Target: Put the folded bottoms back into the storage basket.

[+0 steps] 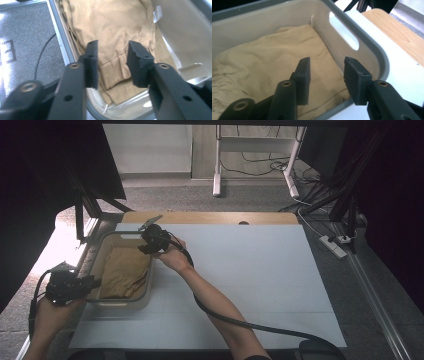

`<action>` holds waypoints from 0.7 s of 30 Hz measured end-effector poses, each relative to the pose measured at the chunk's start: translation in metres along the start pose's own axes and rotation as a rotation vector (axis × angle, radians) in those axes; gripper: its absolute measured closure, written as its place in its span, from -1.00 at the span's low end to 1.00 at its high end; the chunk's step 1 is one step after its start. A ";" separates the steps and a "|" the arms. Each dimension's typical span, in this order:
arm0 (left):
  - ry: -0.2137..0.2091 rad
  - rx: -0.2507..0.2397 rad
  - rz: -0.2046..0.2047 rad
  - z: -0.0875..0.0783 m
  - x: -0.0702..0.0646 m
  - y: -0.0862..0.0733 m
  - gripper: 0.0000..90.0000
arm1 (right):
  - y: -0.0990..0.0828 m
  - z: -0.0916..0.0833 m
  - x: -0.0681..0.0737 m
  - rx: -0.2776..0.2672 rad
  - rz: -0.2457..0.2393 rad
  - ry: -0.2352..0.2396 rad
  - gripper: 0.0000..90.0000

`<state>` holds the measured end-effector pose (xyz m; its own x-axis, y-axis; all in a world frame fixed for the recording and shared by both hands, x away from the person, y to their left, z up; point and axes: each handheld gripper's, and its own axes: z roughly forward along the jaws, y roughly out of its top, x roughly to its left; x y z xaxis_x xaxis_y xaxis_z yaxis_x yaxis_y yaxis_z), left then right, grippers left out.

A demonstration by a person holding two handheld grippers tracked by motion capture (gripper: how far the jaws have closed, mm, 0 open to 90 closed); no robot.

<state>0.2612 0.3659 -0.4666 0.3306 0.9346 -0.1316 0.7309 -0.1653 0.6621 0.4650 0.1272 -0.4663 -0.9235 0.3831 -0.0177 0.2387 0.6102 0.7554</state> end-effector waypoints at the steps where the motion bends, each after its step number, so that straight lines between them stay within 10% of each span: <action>1: -0.003 -0.004 0.000 -0.001 -0.001 0.000 0.28 | 0.000 -0.001 0.000 -0.004 0.002 0.003 0.21; 21: -0.039 -0.033 -0.007 0.000 -0.025 0.001 -0.71 | -0.001 -0.015 0.009 -0.014 0.001 0.034 -0.53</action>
<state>0.2540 0.3424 -0.4625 0.3486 0.9227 -0.1646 0.7136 -0.1475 0.6848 0.4518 0.1196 -0.4578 -0.9331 0.3595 0.0056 0.2357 0.5997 0.7647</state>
